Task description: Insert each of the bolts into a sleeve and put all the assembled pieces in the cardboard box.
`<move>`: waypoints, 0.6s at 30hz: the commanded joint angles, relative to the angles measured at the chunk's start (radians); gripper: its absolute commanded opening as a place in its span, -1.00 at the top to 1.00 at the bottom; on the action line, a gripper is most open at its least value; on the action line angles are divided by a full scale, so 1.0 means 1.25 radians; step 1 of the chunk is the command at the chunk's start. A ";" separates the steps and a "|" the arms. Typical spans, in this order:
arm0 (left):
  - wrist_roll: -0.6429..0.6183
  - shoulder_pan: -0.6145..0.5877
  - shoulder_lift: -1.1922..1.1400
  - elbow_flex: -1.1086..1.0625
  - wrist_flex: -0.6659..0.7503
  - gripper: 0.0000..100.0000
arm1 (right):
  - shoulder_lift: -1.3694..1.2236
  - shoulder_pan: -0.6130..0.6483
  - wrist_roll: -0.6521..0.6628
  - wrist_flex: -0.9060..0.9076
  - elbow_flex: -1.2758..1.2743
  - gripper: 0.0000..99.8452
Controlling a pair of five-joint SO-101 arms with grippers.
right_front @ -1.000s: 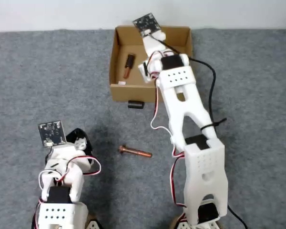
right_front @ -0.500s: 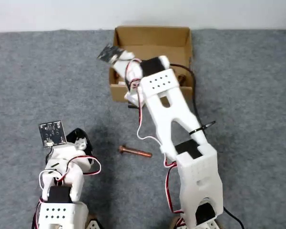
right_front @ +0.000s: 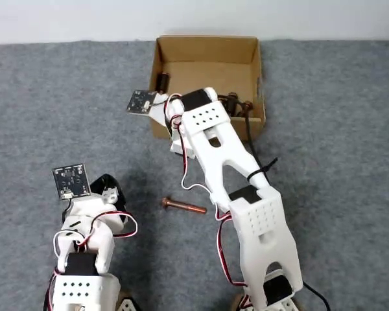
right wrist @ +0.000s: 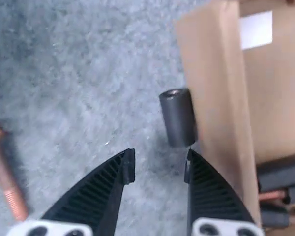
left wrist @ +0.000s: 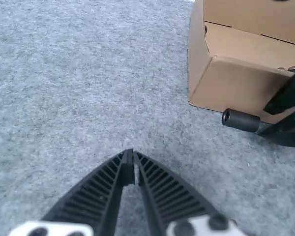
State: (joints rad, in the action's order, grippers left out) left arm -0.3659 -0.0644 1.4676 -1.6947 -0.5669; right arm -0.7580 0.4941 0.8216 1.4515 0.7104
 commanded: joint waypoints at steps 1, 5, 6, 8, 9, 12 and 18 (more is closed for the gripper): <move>0.005 -0.006 0.009 0.003 0.016 0.99 | 0.001 0.004 0.033 -0.050 0.042 0.69; 0.005 -0.006 0.009 0.003 0.016 0.99 | -0.021 0.004 0.066 -0.083 0.042 0.69; 0.005 -0.006 0.009 0.003 0.016 0.99 | -0.029 0.004 0.074 -0.093 0.042 0.69; 0.005 -0.006 0.009 0.003 0.016 0.99 | -0.044 0.004 0.081 -0.111 0.042 0.69; 0.005 -0.006 0.009 0.003 0.016 0.99 | -0.052 0.004 0.082 -0.122 0.042 0.69; 0.005 -0.006 0.009 0.003 0.016 0.99 | -0.084 0.006 0.085 -0.150 0.042 0.69; 0.005 -0.006 0.009 0.003 0.016 0.99 | -0.144 0.006 0.097 -0.172 0.042 0.69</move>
State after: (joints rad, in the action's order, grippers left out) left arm -0.3659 -0.0644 1.4676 -1.6947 -0.5669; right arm -0.9206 0.5002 0.9321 1.2658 0.7119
